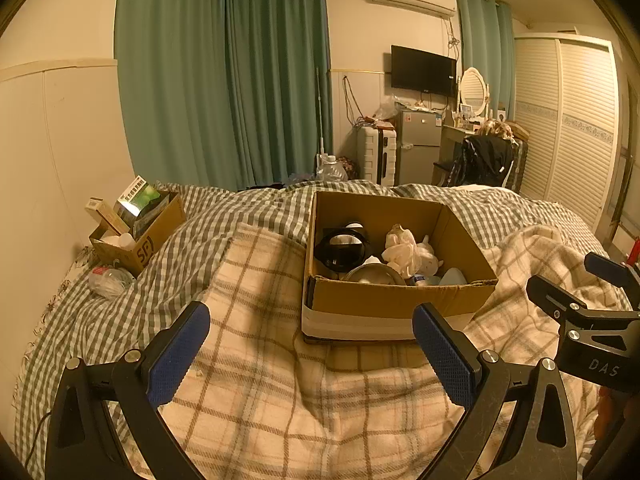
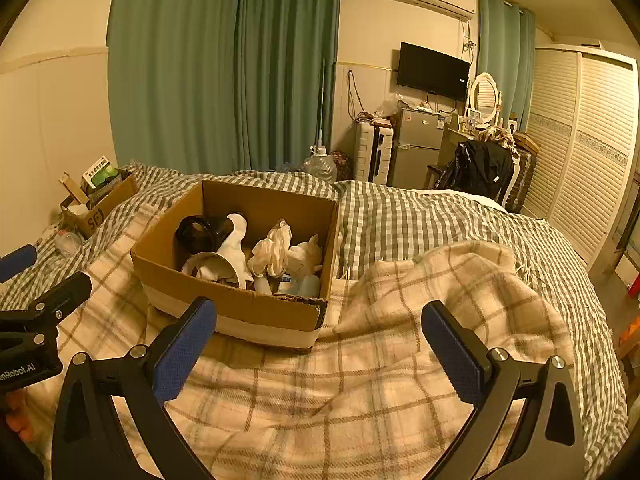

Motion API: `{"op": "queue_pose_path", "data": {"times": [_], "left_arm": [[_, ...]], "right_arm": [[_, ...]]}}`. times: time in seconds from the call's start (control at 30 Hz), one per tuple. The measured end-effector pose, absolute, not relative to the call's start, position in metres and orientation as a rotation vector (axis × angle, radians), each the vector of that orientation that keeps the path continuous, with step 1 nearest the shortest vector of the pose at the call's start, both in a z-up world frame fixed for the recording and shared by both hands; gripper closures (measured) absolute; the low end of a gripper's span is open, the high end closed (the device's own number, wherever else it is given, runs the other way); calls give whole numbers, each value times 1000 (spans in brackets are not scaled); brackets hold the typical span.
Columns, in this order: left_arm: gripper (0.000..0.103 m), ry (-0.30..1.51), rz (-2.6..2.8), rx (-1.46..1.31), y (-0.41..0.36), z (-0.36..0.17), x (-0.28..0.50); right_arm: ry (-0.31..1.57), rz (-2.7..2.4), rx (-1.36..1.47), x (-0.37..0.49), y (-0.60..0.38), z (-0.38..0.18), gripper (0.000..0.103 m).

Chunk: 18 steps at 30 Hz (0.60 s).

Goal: Organize objects

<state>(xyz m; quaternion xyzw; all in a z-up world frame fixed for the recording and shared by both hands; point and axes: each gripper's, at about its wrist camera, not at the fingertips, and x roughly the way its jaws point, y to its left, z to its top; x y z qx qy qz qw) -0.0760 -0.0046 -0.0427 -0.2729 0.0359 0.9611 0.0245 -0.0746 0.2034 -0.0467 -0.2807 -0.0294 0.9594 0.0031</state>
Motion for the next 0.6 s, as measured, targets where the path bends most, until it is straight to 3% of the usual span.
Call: {"op": "queue_pose_path", "data": {"times": [0.6], "left_arm": [[0,150,2980,-836,-3,-42,-75]], "right_arm": [[-97,3001,-891,-76,203,-50,0]]}}
